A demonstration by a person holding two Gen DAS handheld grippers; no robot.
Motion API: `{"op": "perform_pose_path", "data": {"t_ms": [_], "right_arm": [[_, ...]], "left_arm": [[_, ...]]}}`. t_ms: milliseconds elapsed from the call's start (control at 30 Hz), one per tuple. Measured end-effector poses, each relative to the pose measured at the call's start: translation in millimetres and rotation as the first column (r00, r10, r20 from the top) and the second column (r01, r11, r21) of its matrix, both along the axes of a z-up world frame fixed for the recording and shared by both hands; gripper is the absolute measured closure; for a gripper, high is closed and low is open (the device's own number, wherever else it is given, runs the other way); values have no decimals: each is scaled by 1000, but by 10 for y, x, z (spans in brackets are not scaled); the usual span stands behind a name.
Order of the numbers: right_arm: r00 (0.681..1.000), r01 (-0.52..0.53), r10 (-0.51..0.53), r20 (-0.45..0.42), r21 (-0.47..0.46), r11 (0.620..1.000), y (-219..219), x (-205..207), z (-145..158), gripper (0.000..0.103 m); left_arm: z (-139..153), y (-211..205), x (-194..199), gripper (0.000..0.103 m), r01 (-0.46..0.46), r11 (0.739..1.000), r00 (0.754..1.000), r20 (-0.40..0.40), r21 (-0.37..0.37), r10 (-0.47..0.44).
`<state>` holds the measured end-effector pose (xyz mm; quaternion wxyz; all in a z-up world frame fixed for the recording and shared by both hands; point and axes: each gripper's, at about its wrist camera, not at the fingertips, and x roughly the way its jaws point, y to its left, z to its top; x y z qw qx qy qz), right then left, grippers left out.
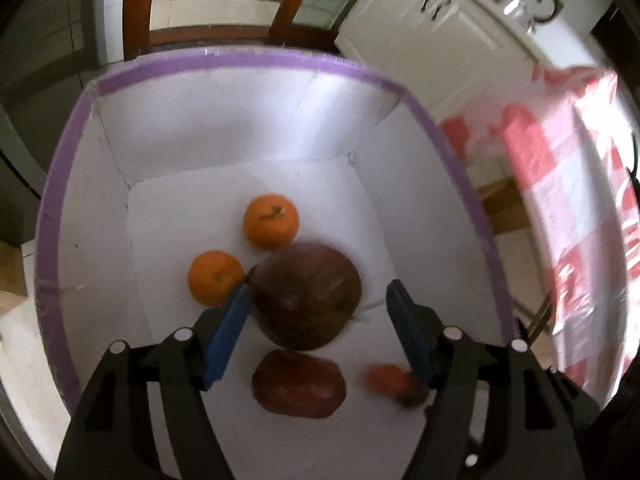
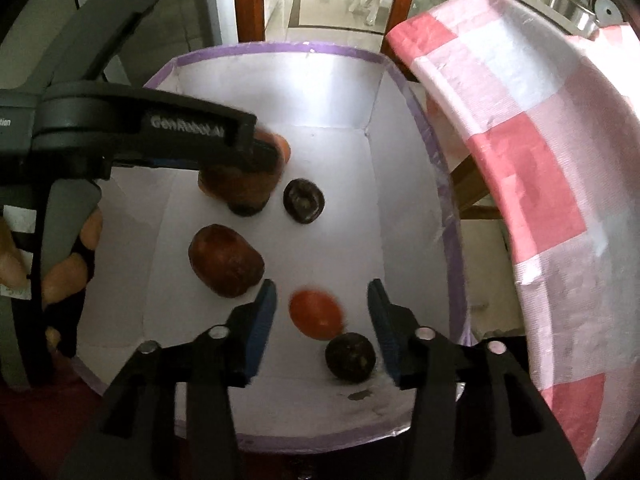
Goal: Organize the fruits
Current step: 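Carry the tomato and apple into the white box and open both tools, then move both open tools back over the remaining fruits on the table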
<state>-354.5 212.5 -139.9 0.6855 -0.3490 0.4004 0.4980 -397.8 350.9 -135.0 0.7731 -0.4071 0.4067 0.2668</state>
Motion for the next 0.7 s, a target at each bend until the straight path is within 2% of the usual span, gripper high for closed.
{"op": "perform_pose_path", "data": {"t_ms": [67,133,267,433,700], "right_arm": [[1000,3,-3,3,10,1000,-27,9,47,43],[1000,3,-3,9,17,1000,-38,11,71,41],[1000,11,-12,18,49,999,-73,11,147,30],[1000,18,-19,12,114,993,-152,53,307,26],[1000,25,-27,13,145,989,-201,12,388,23]], "left_arm": [[31,-20,5,21,-1,1000,1000,-11,28,1],[48,-43,32,20,8,1000,1000,-8,27,-7],[80,-69,60,10,4,999,1000,1,32,-4],[77,-66,67,8,3,1000,1000,7,30,-3],[88,-66,91,5,19,1000,1000,20,25,-20]]}}
